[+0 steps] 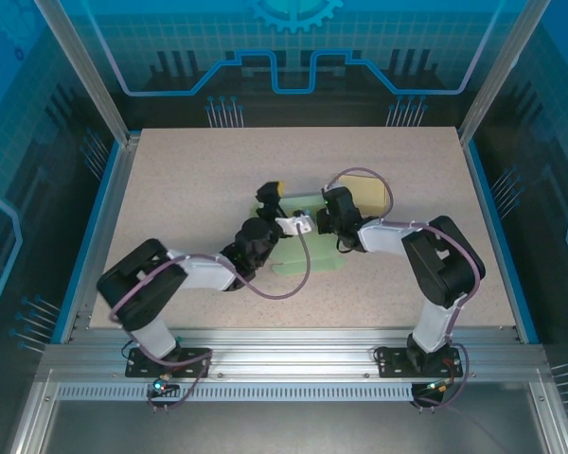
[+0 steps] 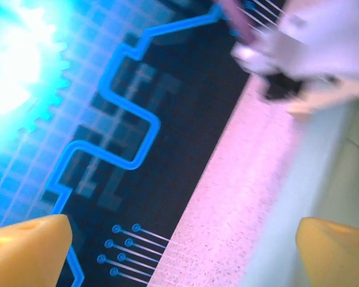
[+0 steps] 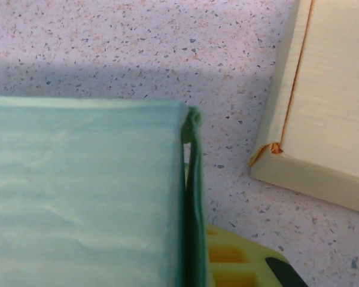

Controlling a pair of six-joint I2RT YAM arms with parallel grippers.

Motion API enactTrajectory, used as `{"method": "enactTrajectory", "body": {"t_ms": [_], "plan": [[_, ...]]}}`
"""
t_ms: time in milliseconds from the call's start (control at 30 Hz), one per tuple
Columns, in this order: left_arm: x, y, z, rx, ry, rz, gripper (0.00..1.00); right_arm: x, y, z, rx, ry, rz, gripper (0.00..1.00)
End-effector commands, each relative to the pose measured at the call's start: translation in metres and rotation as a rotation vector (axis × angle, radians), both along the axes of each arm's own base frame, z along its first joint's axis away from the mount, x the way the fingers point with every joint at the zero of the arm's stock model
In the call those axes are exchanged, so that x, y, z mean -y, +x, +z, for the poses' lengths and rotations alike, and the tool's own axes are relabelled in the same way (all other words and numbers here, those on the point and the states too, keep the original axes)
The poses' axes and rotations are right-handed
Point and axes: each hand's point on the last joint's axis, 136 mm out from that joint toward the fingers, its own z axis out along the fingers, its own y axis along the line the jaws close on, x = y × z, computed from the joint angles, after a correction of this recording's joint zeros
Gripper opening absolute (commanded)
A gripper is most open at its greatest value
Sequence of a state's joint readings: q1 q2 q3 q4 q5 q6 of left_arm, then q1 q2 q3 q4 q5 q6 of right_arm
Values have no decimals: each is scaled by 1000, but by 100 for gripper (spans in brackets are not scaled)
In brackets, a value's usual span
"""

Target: Fold the paper box

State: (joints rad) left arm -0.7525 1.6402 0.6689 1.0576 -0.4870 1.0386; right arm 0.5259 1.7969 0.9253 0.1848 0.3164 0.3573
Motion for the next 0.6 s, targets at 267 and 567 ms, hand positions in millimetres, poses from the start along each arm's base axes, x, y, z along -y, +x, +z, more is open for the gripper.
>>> {"method": "enactTrajectory", "body": {"t_ms": [267,567], "plan": [[-105,-29,59,-281,-815,325,99,16,-16,34,66,-45,-94,0],[-155,-49,7,-650,-1159,499,99,22,-40,30,9,8,-119,0]]}}
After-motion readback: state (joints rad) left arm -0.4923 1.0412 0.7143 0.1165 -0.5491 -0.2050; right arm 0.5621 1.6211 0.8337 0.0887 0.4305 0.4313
